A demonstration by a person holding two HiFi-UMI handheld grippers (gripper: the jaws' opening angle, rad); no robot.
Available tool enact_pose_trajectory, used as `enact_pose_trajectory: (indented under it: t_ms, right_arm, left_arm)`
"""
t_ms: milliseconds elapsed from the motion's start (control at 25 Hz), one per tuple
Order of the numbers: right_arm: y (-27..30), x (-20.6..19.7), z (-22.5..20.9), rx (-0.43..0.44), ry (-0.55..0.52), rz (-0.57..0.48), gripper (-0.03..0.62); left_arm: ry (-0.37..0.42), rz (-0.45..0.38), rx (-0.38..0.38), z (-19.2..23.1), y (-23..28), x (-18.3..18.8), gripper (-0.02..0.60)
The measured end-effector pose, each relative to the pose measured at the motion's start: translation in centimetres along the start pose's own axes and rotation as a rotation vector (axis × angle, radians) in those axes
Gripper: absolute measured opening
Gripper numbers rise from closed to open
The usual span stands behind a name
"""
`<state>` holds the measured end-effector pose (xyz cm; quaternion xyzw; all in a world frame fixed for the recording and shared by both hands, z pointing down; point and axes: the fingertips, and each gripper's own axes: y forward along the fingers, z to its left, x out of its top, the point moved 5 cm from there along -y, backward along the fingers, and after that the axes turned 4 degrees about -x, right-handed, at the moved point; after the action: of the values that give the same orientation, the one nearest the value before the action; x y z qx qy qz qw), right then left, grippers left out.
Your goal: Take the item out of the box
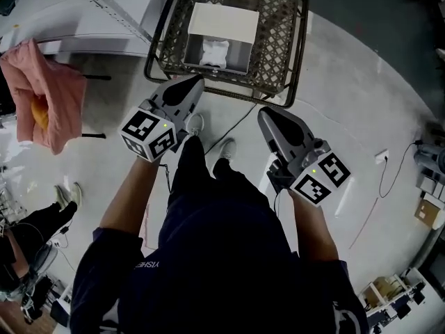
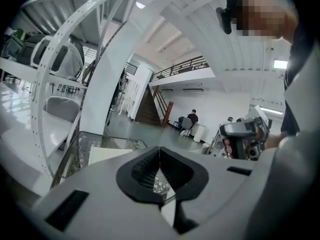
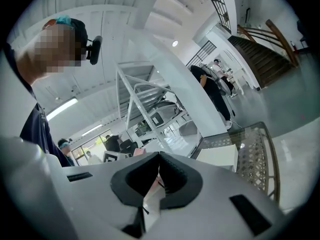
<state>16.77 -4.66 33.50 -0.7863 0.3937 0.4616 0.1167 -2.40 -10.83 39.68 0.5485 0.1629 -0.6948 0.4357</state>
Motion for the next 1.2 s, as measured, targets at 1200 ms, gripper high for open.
enact_pose_trajectory:
  t_ms: [1200]
  right_arm:
    - [8.9, -7.3, -7.4, -0.244, 0.168, 0.12, 0.025]
  left_arm:
    - [-0.063, 0.466, 0.003, 17.0, 11.2, -14.1, 0.138]
